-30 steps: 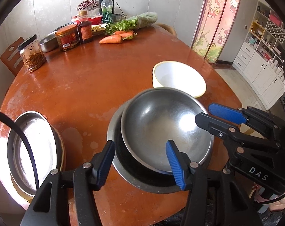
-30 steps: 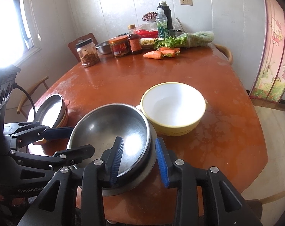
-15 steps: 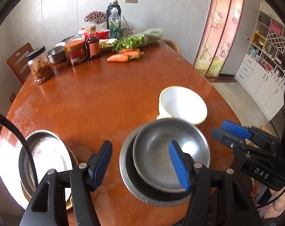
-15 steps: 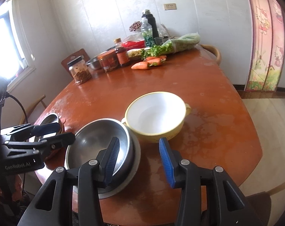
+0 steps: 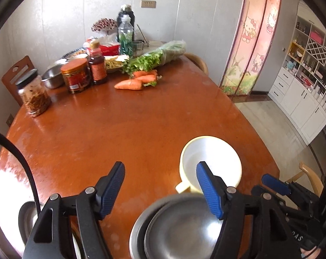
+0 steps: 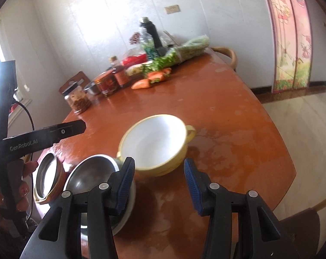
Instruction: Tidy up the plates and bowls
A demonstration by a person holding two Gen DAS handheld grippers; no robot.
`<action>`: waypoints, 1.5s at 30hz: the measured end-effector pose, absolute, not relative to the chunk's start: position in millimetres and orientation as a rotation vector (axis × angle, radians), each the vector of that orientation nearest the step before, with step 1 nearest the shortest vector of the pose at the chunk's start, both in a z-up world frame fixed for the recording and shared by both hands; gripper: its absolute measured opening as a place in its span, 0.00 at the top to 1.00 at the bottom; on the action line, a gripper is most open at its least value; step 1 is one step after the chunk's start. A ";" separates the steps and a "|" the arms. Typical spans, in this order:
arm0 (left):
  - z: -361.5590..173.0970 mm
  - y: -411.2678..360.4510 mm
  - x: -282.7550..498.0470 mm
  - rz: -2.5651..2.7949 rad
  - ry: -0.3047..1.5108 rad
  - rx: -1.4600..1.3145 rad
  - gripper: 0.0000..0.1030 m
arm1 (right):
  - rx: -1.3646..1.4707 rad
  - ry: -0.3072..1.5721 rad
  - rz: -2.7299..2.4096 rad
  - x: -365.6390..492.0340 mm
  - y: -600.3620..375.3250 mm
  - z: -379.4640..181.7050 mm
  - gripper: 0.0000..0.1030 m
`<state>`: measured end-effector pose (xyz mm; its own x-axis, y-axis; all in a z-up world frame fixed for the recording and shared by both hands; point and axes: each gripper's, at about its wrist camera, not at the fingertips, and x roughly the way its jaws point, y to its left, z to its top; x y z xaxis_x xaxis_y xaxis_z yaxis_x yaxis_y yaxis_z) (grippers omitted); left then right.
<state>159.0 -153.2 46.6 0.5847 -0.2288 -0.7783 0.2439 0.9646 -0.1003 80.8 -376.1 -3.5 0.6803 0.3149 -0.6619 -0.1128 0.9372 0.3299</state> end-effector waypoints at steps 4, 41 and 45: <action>29.8 -168.0 182.9 -0.276 0.959 0.049 0.31 | 0.288 0.826 0.224 95.5 -382.0 -15.9 0.52; -11.8 -177.6 234.7 -0.427 1.058 -0.091 0.76 | 0.252 0.797 0.210 185.2 -366.0 -19.9 0.83; 5.8 -165.4 233.2 -0.409 0.997 -0.138 0.76 | 0.206 0.744 0.226 193.8 -354.3 2.9 0.83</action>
<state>233.2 -165.4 5.8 0.4741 -0.3959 -0.7864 0.2710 0.9154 -0.2975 193.8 -354.3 2.9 0.7134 0.2752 -0.6444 -0.1301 0.9557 0.2641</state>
